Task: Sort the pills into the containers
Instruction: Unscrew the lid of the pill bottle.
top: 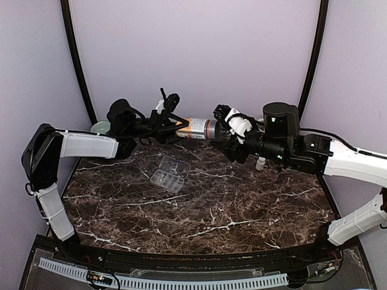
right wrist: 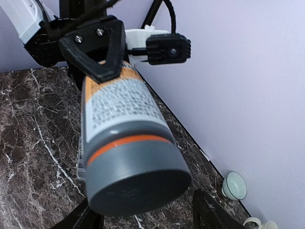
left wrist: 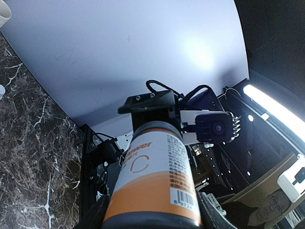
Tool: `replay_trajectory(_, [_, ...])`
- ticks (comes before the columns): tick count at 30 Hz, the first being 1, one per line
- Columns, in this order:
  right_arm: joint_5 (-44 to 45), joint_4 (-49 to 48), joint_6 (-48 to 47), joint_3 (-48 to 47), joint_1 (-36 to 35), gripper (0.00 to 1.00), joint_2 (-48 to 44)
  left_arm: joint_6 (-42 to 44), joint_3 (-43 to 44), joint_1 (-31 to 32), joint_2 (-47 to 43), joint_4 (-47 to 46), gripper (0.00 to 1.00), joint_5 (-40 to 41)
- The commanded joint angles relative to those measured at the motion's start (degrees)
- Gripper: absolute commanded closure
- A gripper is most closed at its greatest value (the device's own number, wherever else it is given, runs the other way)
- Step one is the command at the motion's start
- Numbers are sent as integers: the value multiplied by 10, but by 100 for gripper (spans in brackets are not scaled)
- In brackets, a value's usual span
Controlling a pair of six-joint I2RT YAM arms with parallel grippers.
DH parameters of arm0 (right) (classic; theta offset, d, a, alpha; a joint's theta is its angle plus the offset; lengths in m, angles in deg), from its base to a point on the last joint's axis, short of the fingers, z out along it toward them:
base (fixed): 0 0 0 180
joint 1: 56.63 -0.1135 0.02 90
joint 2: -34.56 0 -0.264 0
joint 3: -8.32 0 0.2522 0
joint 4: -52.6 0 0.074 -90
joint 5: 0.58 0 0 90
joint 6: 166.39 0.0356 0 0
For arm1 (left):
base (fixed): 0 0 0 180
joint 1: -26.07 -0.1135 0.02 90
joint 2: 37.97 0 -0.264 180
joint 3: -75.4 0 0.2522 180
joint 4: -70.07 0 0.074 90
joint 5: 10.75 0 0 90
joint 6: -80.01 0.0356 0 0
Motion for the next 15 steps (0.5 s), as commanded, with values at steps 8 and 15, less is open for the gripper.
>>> replay_trajectory(8, [53,5,49,-24,17,27,-22,20,17,7,-37,-15,100,-26])
replay_trajectory(15, [24,28,93,-21,17,26,-46,48,13,7,-47,12,100,-16])
